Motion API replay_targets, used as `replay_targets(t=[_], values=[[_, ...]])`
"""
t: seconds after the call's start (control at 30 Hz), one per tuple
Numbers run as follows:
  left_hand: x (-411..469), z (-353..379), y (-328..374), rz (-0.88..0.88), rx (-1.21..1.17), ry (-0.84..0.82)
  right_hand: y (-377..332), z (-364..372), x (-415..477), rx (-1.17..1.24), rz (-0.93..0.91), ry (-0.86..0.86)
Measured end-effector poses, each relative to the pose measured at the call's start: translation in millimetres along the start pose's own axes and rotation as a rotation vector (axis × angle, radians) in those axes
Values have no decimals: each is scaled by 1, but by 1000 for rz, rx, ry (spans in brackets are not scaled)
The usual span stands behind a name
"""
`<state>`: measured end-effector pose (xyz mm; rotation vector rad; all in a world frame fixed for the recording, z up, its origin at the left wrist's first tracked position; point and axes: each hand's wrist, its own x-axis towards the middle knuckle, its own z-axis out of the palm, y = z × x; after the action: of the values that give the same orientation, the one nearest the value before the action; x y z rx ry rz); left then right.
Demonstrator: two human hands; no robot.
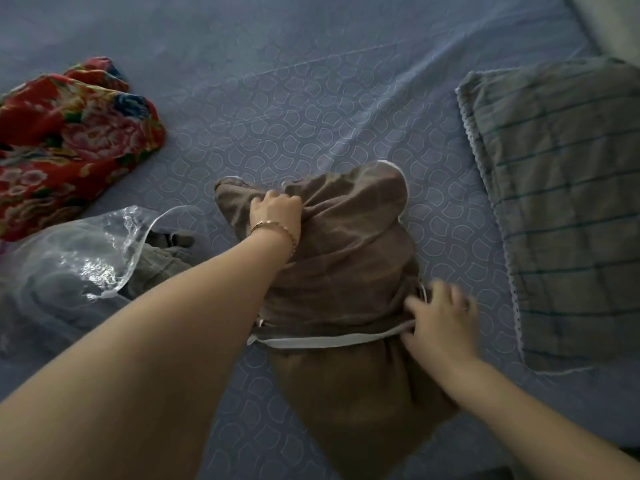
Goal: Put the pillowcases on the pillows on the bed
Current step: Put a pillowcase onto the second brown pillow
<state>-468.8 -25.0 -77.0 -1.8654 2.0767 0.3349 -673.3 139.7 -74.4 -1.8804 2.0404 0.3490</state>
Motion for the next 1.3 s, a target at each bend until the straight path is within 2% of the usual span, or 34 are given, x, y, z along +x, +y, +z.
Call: replay_targets(t=[0.07,0.1,0.17,0.23,0.3,0.37,0.47,0.53,0.57,0.6,0.67,0.73,0.77,0.8,0.87,0.97,1.0,1.07,1.13,1.17,1.23,1.3], values=[[-15,1,-4,-15,-173,116,9,-5,29,127,-112,261],[-22,-1,-5,6,-245,186,11,-8,43,169,-236,289],[-33,-11,-11,68,-345,307,16,-14,64,185,-486,233],[-30,-27,-26,80,-357,410,25,-22,65,128,-616,201],[-19,-41,-44,-32,-338,433,43,-21,46,82,-599,259],[-9,-42,-51,-184,-349,420,61,6,14,140,-516,317],[-5,-23,-33,-318,-557,348,58,55,-21,186,-333,123],[-18,-5,-21,-267,-652,249,44,68,-23,162,-180,-113],[-30,5,-18,-187,-628,220,37,64,-17,152,-135,-165],[-45,15,-15,-101,-576,211,34,54,-10,114,-109,-278],[-77,36,-13,-7,-518,218,33,33,6,201,-121,-396],[-105,57,-10,-17,-486,132,30,13,21,451,-161,-366],[-115,66,-9,-22,-452,81,28,9,27,517,-175,-274],[-121,74,-9,-23,-427,43,24,3,33,478,-192,-190],[-124,78,-12,-35,-437,53,12,6,40,223,-274,-90],[-125,75,-15,25,-529,203,0,24,44,68,-321,-60],[-128,72,-15,29,-567,240,-3,27,44,70,-288,-70],[-139,64,-16,-22,-669,259,-8,33,41,189,-337,45],[-144,60,-19,-146,-759,221,-15,35,38,313,-408,178],[-143,63,-22,-151,-770,180,-17,33,35,349,-391,199],[-140,67,-25,-7,-734,129,-7,32,32,386,-299,193],[-140,78,-29,210,-566,194,15,34,27,369,-261,105]])
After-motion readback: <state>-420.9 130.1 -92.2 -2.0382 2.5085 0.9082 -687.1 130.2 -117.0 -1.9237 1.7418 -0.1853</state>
